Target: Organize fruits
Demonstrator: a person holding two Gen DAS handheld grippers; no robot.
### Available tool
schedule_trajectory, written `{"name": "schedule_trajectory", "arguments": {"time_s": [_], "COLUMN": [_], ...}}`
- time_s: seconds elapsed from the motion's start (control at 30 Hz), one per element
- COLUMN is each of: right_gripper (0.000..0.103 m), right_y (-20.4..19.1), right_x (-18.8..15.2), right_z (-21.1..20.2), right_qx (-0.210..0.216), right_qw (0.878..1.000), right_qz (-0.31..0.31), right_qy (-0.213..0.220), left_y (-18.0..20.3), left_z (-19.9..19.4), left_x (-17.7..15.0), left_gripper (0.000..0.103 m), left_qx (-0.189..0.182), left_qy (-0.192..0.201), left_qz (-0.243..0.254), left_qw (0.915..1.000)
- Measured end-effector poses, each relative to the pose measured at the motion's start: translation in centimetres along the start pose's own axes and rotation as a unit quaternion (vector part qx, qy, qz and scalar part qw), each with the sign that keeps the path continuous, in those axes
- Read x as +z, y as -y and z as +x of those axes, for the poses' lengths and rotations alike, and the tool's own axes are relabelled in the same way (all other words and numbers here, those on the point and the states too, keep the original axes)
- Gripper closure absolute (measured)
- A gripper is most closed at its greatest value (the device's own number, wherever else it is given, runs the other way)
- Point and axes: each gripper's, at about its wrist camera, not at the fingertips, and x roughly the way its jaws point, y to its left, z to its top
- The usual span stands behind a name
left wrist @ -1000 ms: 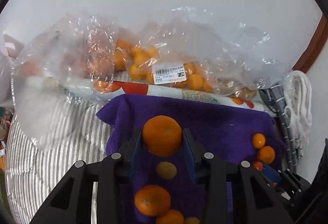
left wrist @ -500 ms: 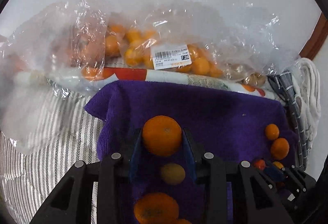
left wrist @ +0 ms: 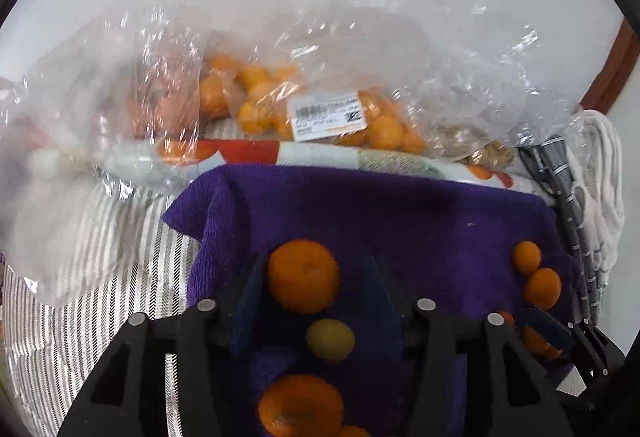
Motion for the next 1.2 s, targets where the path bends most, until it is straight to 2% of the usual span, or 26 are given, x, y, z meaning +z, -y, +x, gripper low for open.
{"name": "schedule_trajectory", "arguments": {"time_s": [0.13, 0.23, 0.37, 0.47, 0.57, 0.77, 0.87, 0.93, 1.03, 1.2], "right_gripper": [0.043, 0.037, 0.035, 0.034, 0.034, 0.034, 0.033, 0.02, 0.012, 0.004], "right_y": [0.3, 0.7, 1.5, 2.2, 3.0, 4.8, 4.9, 4.7, 4.2, 3.9], "right_x": [0.0, -0.2, -0.9, -1.5, -2.3, -4.3, -5.5, -6.0, -7.4, -9.3], "right_z": [-2.5, -4.7, -7.9, -9.9, -12.3, -15.6, -17.5, -18.5, -20.8, -24.0], "right_qx": [-0.007, -0.019, -0.04, -0.052, -0.066, -0.062, -0.078, -0.086, -0.081, -0.072], "right_qw": [1.0, 0.999, 0.998, 0.998, 0.996, 0.996, 0.994, 0.993, 0.992, 0.989], "right_qz": [0.007, 0.014, 0.018, 0.021, 0.03, 0.059, 0.061, 0.059, 0.057, 0.061], "right_qy": [0.016, 0.026, 0.036, 0.038, 0.045, 0.038, 0.045, 0.057, 0.084, 0.116], "left_y": [0.8, 1.4, 2.1, 3.0, 3.3, 3.6, 3.8, 3.9, 4.0, 5.2], "left_z": [-1.8, -3.3, -6.3, -8.8, -11.1, -14.6, -16.8, -18.5, -21.4, -24.9], "left_x": [0.4, 0.6, 0.9, 0.5, -1.3, -6.1, -8.2, -9.2, -10.7, -13.2], "left_gripper": [0.045, 0.04, 0.038, 0.03, 0.026, 0.026, 0.026, 0.026, 0.021, 0.01], "left_qx": [-0.007, 0.005, 0.01, 0.016, 0.021, 0.031, 0.04, 0.043, 0.035, 0.051], "left_qy": [0.022, 0.042, 0.071, 0.096, 0.113, 0.095, 0.097, 0.098, 0.107, 0.131], "left_qz": [0.009, 0.024, 0.038, 0.041, 0.042, 0.048, 0.048, 0.044, 0.041, 0.052], "left_qw": [0.9997, 0.9988, 0.9967, 0.9944, 0.9925, 0.9938, 0.9934, 0.9933, 0.9928, 0.9887]}}
